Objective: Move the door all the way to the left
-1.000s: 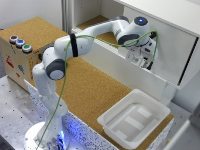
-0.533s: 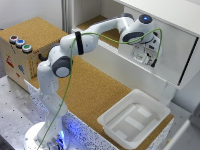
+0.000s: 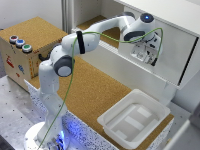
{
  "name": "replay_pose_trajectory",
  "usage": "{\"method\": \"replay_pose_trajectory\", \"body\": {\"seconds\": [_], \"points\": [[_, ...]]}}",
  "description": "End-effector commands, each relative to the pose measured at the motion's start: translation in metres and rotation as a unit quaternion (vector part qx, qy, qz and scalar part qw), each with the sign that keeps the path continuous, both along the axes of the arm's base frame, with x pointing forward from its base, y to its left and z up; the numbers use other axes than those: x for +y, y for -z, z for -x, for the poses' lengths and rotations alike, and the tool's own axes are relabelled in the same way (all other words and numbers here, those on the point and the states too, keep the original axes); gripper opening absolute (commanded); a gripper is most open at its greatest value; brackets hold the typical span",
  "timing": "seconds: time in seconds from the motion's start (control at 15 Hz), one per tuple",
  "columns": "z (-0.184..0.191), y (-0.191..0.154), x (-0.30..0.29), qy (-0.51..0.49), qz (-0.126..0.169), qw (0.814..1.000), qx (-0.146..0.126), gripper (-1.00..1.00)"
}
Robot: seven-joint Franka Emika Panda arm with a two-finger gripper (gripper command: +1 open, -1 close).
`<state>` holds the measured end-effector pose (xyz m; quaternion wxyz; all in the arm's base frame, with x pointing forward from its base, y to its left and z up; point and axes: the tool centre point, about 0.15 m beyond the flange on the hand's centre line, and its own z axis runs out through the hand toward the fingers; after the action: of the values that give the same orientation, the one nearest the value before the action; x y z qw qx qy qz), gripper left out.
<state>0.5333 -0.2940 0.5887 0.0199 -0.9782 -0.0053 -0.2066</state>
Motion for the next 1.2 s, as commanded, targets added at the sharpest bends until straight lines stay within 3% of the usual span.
{"method": "replay_pose_trajectory", "body": {"seconds": [0.0,1.13], "points": [[-0.026,-0.003,0.003,0.032,-0.005,0.999,0.025,-1.00],[-0.032,0.032,0.059,0.090,0.018,0.995,0.035,-1.00]]}}
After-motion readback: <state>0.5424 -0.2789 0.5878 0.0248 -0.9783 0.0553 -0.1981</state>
